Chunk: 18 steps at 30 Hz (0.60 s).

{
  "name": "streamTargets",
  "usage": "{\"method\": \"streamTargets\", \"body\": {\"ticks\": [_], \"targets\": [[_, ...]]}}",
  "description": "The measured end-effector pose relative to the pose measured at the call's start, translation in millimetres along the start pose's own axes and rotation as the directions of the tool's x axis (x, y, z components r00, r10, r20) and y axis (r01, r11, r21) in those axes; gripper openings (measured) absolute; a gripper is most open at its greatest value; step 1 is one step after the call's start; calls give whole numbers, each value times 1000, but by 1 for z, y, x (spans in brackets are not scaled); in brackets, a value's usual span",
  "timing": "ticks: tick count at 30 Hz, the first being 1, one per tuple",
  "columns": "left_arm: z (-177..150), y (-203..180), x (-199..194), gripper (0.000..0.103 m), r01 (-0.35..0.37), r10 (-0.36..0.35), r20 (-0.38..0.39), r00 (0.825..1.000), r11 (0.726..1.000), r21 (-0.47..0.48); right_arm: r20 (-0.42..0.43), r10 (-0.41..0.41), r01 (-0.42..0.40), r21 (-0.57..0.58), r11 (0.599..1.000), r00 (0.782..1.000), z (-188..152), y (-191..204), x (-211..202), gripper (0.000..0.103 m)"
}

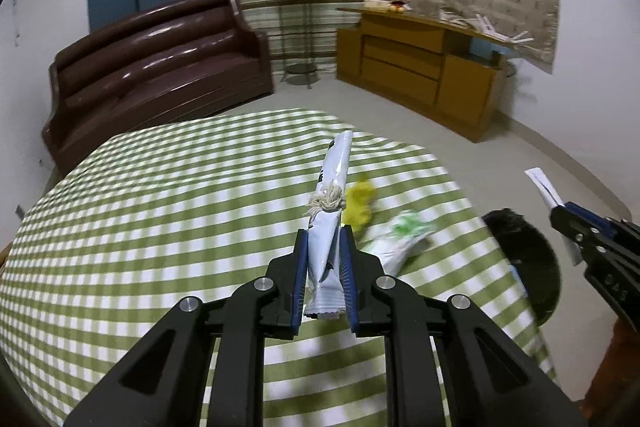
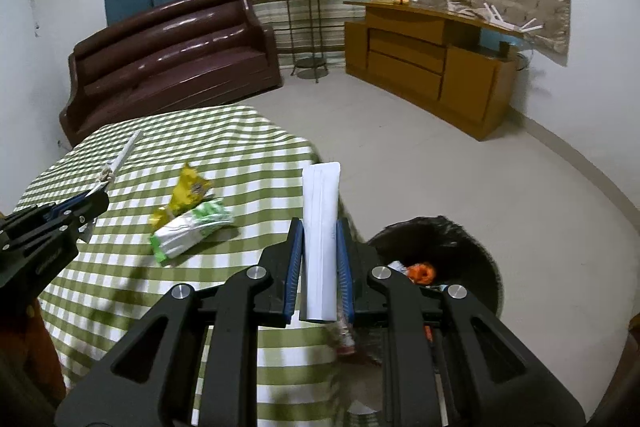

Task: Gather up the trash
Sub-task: 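Carry the white wrapper and white strip with both tools over the bin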

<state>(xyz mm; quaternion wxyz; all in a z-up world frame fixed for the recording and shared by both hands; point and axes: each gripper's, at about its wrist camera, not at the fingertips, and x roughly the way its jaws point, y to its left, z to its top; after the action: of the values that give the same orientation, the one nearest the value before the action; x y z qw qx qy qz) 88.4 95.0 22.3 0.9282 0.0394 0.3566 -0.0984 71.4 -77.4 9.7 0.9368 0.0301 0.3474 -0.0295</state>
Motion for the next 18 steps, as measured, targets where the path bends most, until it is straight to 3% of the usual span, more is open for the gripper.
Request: {"method": "streamTargets", "body": {"ticks": [8,18], "targets": [[8,-51,9,17,70,-71,10,997,996,60,4,-85,85,45,995,996,4,-43,2,17],[9,-108,32,17,142,-139,-33,990,984,111,-12,-149,150,72,986,989,-1,-77,11,18]]}}
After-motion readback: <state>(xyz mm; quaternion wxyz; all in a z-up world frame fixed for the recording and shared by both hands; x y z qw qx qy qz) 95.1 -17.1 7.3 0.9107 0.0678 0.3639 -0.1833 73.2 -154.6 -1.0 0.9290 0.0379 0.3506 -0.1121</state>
